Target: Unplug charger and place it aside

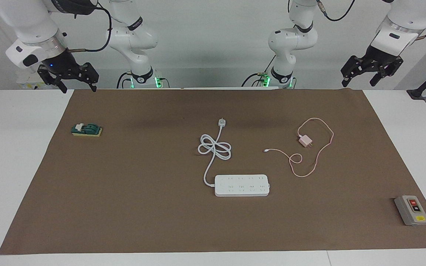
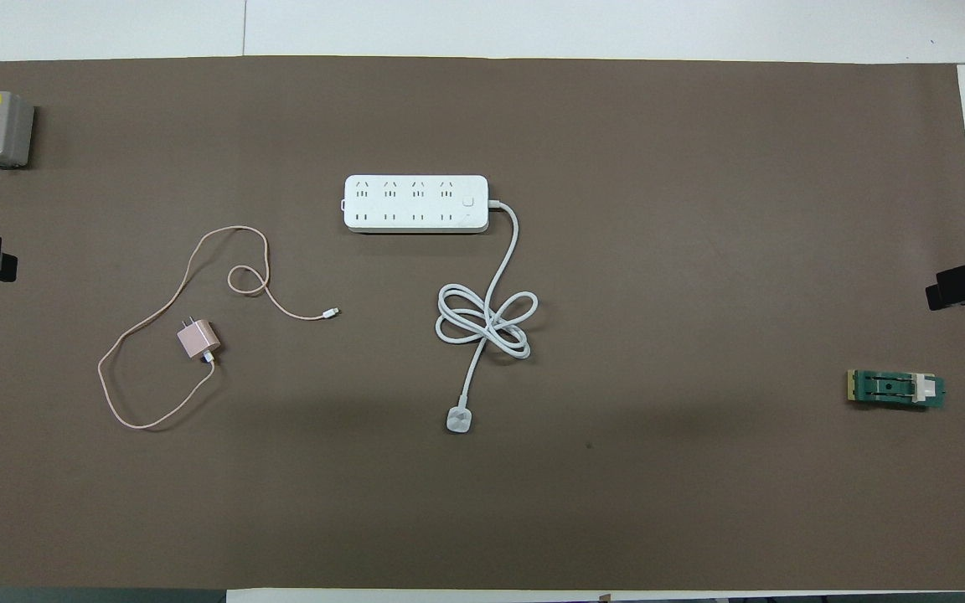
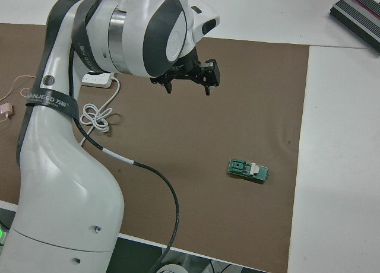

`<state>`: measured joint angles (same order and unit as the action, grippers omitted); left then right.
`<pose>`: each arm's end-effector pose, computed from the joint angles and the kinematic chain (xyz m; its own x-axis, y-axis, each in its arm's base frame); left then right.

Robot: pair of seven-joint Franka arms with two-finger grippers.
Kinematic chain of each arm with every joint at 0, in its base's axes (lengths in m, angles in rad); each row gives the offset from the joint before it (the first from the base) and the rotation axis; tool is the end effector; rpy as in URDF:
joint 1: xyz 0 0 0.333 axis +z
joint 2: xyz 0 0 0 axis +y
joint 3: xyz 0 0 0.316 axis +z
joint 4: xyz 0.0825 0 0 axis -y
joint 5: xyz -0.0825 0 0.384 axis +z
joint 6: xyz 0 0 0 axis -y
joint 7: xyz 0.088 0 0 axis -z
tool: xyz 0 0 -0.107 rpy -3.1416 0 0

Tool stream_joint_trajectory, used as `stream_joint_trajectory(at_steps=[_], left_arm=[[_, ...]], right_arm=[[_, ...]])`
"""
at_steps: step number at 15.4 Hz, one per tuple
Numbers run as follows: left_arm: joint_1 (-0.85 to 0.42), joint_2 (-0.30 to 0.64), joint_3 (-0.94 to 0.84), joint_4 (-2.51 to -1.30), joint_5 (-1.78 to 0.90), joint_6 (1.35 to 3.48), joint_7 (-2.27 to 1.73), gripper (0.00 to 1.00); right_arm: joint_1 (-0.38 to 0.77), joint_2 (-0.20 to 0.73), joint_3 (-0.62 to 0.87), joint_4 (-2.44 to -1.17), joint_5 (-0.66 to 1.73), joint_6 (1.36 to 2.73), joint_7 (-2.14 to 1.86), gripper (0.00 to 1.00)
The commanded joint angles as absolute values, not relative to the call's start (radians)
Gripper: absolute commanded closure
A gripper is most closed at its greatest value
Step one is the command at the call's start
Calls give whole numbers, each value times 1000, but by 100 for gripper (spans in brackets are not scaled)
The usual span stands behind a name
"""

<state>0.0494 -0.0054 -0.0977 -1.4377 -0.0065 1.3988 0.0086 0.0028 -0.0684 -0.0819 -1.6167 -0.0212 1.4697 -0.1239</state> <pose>0.5334 -0.0267 0.6743 0.9978 -0.0579 -0.0335 -0.0578 -0.9983 0.0062 0.5202 -0.0453 0.6313 0.9958 0.0435 -0.0801 0.0441 -0.9990 0.0058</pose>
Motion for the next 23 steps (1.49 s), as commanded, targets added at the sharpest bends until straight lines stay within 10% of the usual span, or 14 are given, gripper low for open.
stream_joint_trajectory(at_steps=[1,23], left_arm=[[34,34,-81,-1433,-35,1367,-11,0],[12,57,-91,-1557,-34,1528,-103,0]], right_arm=[[-26,-97,-55,-1646,-51,1489,-113,0],[-38,-101,-44,-1651,-51,1491,-101,0]])
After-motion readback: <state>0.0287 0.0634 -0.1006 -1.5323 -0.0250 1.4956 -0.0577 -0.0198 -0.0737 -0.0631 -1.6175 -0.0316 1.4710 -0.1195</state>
